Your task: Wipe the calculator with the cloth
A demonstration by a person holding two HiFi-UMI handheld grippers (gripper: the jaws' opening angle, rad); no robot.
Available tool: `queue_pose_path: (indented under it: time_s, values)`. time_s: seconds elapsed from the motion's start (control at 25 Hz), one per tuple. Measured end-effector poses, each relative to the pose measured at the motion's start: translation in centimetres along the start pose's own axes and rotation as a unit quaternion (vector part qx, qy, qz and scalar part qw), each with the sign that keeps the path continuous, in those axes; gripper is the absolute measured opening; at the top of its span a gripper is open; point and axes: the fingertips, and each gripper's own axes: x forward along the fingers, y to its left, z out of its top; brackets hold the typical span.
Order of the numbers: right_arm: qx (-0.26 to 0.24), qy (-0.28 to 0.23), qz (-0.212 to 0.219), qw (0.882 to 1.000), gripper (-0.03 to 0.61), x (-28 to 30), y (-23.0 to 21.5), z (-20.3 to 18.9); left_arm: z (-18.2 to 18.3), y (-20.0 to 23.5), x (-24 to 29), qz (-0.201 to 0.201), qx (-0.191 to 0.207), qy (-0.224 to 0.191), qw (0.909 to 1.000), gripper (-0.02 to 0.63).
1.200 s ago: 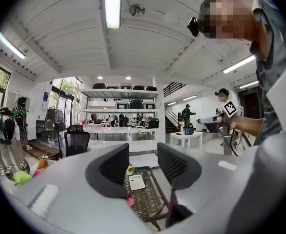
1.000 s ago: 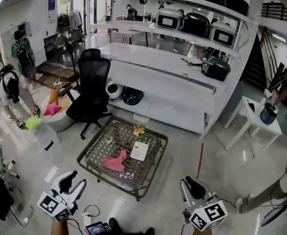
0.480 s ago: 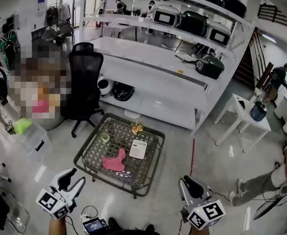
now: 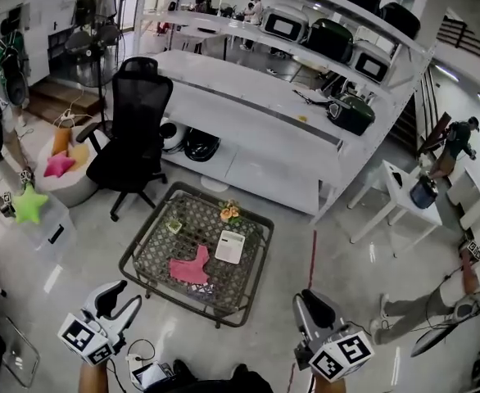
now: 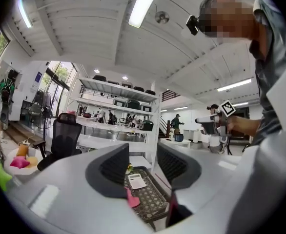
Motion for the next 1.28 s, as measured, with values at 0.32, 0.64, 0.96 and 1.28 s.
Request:
queue_pose_path:
  time_s: [0.32, 0.64, 0.96, 1.28]
  values:
    - [0.007, 0.012, 0.023, 1.000, 0.055, 4.0, -1.3, -1.0, -1.3, 1.2, 0.0, 0.026, -0.007, 0.017, 0.9995, 0.190]
    - [0.027, 0.012, 0.075, 0.997, 0.055, 7.8, -5.8, -1.9, -0.1, -0.1, 3.0, 0.077, 0.004, 0.027, 0.9967, 0.190]
    - [0.030, 0.000, 0.126, 0.992, 0.055, 10.2, -11.9, -1.4, 1.0, -3.7, 7.0, 0.125, 0.024, 0.027, 0.9915, 0.192]
    - [0.046, 0.004, 0.171, 0.984, 0.055, 12.9, -15.6, -2.6, 1.0, -6.1, 9.6, 0.163, 0.015, 0.046, 0.9855, 0.191]
